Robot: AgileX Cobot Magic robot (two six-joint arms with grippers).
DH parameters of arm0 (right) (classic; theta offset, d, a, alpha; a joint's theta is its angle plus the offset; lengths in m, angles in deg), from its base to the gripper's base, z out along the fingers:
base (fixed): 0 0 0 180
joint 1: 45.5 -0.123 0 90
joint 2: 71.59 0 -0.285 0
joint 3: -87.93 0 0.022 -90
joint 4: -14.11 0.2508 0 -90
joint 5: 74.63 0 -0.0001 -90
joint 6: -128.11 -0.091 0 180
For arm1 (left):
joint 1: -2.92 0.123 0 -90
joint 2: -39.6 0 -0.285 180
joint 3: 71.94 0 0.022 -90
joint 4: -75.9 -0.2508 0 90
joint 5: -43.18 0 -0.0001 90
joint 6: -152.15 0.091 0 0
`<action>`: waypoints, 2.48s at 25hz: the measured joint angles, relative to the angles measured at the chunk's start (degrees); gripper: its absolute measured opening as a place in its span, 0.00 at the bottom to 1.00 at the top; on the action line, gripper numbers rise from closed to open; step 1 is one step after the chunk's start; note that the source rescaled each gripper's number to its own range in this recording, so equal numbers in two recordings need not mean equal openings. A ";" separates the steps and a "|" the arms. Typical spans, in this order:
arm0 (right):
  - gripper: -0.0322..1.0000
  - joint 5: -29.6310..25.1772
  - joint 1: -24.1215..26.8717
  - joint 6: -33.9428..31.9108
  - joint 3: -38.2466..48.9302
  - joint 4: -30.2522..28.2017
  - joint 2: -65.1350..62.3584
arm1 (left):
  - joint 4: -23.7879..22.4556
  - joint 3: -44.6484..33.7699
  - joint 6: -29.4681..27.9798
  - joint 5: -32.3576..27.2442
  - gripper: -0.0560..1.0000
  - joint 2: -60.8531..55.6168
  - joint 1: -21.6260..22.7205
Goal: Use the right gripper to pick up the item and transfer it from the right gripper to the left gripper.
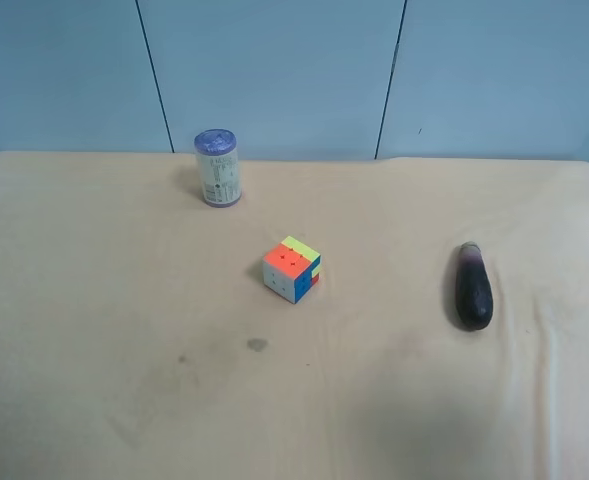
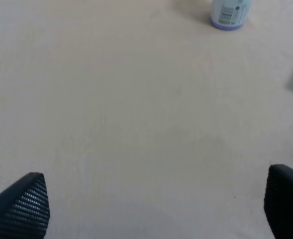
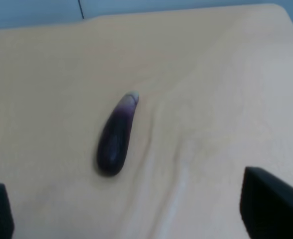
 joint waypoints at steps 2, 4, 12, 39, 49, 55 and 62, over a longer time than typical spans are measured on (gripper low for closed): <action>1.00 0.00 0.00 0.00 0.00 0.00 0.00 | 0.00 0.00 0.00 0.00 1.00 0.00 0.00; 1.00 0.00 0.00 0.00 0.00 0.00 0.00 | 0.00 0.00 0.00 0.00 1.00 0.00 0.00; 1.00 0.11 0.00 -0.05 0.00 0.00 2.60 | 0.00 0.00 0.00 0.00 1.00 0.00 0.00; 1.00 18.35 0.00 -2.41 -1.77 -0.05 62.78 | 0.00 0.00 0.00 0.00 1.00 0.00 0.00; 0.95 32.01 -1.65 -2.46 -1.81 2.88 76.48 | 0.00 0.00 0.00 0.00 1.00 0.00 0.00; 0.89 38.58 -5.29 -2.46 -1.81 4.39 82.63 | 0.00 0.00 0.00 0.00 1.00 0.00 0.00; 0.89 43.12 -8.09 -2.41 -1.89 7.33 90.05 | 0.00 0.00 0.00 0.00 1.00 0.00 0.00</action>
